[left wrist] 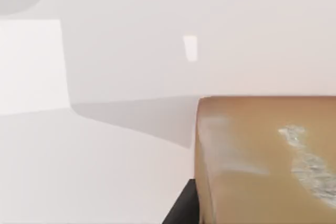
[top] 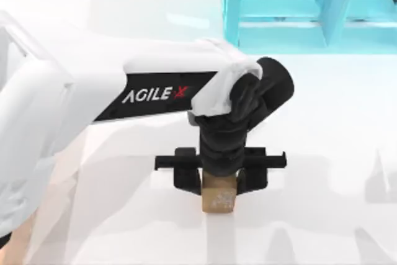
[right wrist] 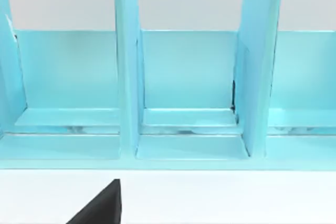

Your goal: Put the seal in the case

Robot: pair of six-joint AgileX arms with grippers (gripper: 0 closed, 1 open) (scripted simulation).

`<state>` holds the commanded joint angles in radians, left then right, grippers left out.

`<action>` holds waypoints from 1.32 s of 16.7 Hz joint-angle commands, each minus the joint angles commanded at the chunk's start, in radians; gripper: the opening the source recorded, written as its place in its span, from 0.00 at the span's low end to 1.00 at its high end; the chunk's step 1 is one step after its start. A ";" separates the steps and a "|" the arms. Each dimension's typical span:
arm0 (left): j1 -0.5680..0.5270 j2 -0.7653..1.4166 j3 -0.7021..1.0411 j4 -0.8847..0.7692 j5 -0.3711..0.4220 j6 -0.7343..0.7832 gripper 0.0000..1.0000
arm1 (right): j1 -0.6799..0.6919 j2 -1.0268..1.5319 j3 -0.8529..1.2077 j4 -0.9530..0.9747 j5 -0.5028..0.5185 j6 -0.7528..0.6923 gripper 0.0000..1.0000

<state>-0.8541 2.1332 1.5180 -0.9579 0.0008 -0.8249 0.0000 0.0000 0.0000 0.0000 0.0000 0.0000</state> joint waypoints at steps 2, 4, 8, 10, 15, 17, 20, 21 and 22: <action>0.001 -0.003 0.013 -0.016 0.000 -0.001 0.00 | 0.000 0.000 0.000 0.000 0.000 0.000 1.00; 0.002 -0.012 0.053 -0.068 0.003 -0.004 0.00 | 0.000 0.000 0.000 0.000 0.000 0.000 1.00; -0.001 -0.041 0.173 -0.218 0.004 -0.006 0.00 | 0.000 0.000 0.000 0.000 0.000 0.000 1.00; -0.001 -0.062 0.233 -0.297 0.001 -0.005 0.00 | 0.000 0.000 0.000 0.000 0.000 0.000 1.00; -0.003 -0.077 0.286 -0.363 -0.001 -0.004 0.00 | 0.000 0.000 0.000 0.000 0.000 0.000 1.00; 0.000 -0.073 0.284 -0.361 -0.001 -0.002 0.00 | 0.000 0.000 0.000 0.000 0.000 0.000 1.00; 0.032 -0.104 0.283 -0.341 0.001 0.028 0.00 | 0.000 0.000 0.000 0.000 0.000 0.000 1.00; 0.063 -0.123 0.282 -0.336 0.001 0.055 0.00 | 0.000 0.000 0.000 0.000 0.000 0.000 1.00; 0.104 -0.135 0.278 -0.338 0.002 0.092 0.00 | 0.000 0.000 0.000 0.000 0.000 0.000 1.00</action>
<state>-0.7504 1.9983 1.7961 -1.2954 0.0030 -0.7330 0.0000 0.0000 0.0000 0.0000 0.0000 0.0000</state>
